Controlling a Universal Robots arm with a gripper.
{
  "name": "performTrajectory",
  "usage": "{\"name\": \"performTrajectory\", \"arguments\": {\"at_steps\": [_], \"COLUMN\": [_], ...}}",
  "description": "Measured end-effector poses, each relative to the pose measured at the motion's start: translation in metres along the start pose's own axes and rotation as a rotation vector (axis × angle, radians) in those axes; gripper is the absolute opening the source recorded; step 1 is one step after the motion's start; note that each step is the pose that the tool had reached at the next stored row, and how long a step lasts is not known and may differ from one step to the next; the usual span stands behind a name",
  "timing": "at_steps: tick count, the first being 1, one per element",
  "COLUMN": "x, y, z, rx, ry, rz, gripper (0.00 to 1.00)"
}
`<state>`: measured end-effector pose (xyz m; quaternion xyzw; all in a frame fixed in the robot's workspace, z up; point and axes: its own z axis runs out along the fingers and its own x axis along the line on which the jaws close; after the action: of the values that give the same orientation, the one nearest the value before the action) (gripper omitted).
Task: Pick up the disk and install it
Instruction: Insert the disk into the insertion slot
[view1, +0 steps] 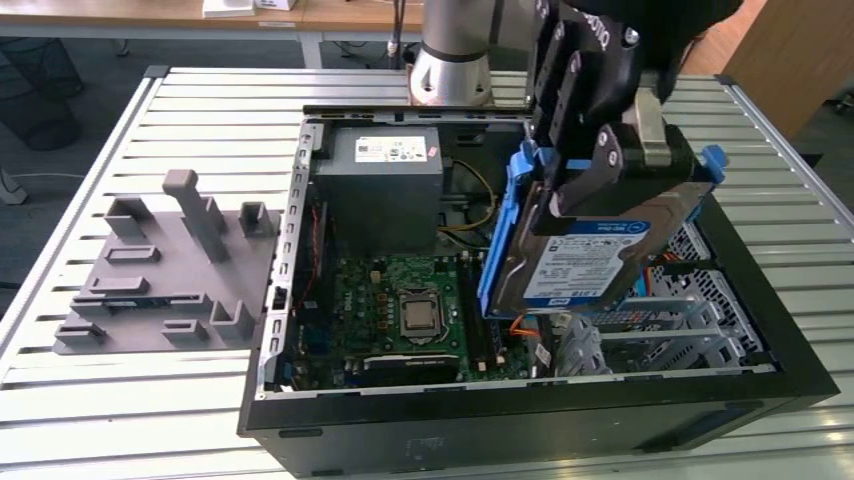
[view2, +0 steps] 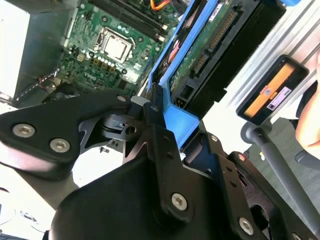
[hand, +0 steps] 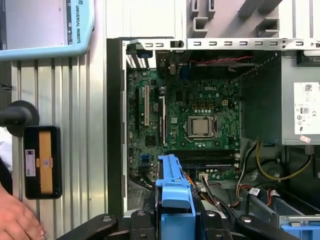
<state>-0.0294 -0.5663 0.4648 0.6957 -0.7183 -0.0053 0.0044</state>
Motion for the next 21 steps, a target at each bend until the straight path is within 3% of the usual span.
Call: {"name": "performTrajectory", "arguments": {"at_steps": [11, 16, 19, 21], "x": [0.0005, 0.0000, -0.0001, -0.0002], "y": [-0.0489, -0.0642, -0.0663, -0.0719], "z": [0.0021, 0.0048, 0.0063, 0.0074], "rx": [0.0000, 0.0000, -0.0001, 0.0000], "ry": [-0.0001, -0.0001, 0.0000, -0.0001], "rz": [0.000, 0.000, 0.000, 0.000], "gripper": [0.36, 0.36, 0.36, 0.36]}}
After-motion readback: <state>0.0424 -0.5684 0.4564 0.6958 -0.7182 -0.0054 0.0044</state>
